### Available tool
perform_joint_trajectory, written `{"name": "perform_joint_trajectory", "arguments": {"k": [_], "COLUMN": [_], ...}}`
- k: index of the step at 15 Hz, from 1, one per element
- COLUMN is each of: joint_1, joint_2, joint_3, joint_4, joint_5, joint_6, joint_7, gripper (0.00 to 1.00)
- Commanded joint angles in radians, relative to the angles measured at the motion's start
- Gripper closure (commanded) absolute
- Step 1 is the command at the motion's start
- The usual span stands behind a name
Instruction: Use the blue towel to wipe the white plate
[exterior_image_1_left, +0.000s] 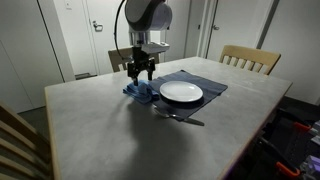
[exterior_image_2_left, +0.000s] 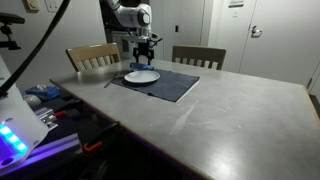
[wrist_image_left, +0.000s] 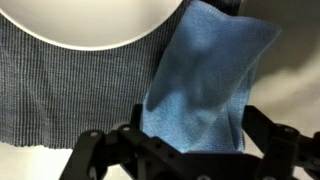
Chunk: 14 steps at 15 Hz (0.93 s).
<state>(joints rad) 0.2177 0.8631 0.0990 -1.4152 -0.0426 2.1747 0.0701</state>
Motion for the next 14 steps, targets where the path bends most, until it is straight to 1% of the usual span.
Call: {"name": "perform_joint_trajectory", "arguments": {"k": [1,8,9,12,13,14], "joint_1": [0.016,0.032,0.034,0.036,0.037,0.037], "joint_2": [-0.007,0.007,0.009,0.011,0.012,0.013], "joint_3": [-0.006,-0.005,-0.005,-0.005,-0.005,-0.005], "joint_4": [-0.012,0.004,0.005,0.006,0.006,0.007], "joint_5": [0.007,0.011,0.011,0.010,0.009,0.009], "joint_6": [-0.012,-0.059,-0.063,-0.072,-0.074,-0.077], "joint_7": [0.038,0.087,0.090,0.091,0.091,0.091], "gripper": [0.00,0.00,0.02,0.00,0.05,0.23]}}
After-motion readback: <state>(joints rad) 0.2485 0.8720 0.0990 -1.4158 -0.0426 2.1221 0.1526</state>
